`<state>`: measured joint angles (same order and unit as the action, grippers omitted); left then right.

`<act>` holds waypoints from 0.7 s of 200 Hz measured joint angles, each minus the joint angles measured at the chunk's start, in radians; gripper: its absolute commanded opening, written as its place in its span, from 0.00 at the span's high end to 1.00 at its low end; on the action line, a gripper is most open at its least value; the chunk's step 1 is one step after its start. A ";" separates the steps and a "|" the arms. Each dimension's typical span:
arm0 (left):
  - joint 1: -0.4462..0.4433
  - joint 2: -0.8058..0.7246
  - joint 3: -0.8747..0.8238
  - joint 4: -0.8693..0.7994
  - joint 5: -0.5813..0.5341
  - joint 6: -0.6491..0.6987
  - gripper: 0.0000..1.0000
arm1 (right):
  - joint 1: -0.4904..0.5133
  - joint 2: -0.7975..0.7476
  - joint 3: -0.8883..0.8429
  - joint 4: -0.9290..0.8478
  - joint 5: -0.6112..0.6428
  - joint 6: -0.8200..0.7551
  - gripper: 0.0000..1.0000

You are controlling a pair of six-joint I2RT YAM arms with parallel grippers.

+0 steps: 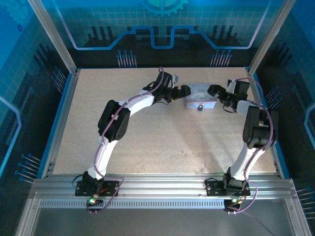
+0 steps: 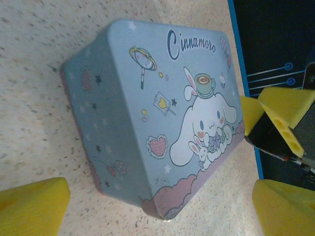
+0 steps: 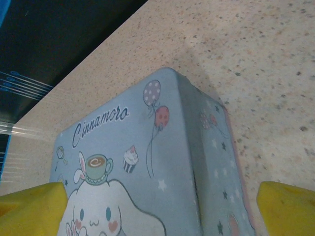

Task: Unlock the padlock with the key

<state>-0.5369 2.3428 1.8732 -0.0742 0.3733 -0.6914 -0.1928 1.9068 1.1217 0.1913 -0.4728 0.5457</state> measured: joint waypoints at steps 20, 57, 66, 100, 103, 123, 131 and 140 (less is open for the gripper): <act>-0.009 0.032 0.025 0.003 0.024 -0.018 0.07 | 0.000 0.037 0.033 0.004 -0.042 0.003 0.00; -0.022 0.088 0.074 0.020 0.064 -0.047 0.09 | 0.007 0.065 0.049 0.008 -0.101 0.002 0.00; -0.023 0.097 0.083 0.020 0.071 -0.051 0.09 | 0.009 0.067 0.051 0.008 -0.109 -0.003 0.00; -0.023 0.102 0.090 0.019 0.077 -0.063 0.10 | 0.014 0.068 0.052 0.006 -0.115 -0.028 0.00; -0.023 0.102 0.090 0.019 0.077 -0.063 0.10 | 0.015 0.068 0.052 0.006 -0.115 -0.030 0.01; -0.021 0.102 0.090 0.018 0.077 -0.063 0.09 | 0.021 0.068 0.052 0.006 -0.113 -0.042 0.01; -0.020 0.102 0.090 0.017 0.077 -0.063 0.09 | 0.024 0.068 0.052 0.006 -0.111 -0.047 0.01; -0.019 0.102 0.090 0.016 0.077 -0.063 0.10 | 0.027 0.068 0.052 0.007 -0.110 -0.051 0.01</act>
<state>-0.5560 2.4451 1.9629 -0.0582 0.4500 -0.7540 -0.1654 1.9751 1.1736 0.1986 -0.5831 0.4942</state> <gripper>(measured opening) 0.904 0.995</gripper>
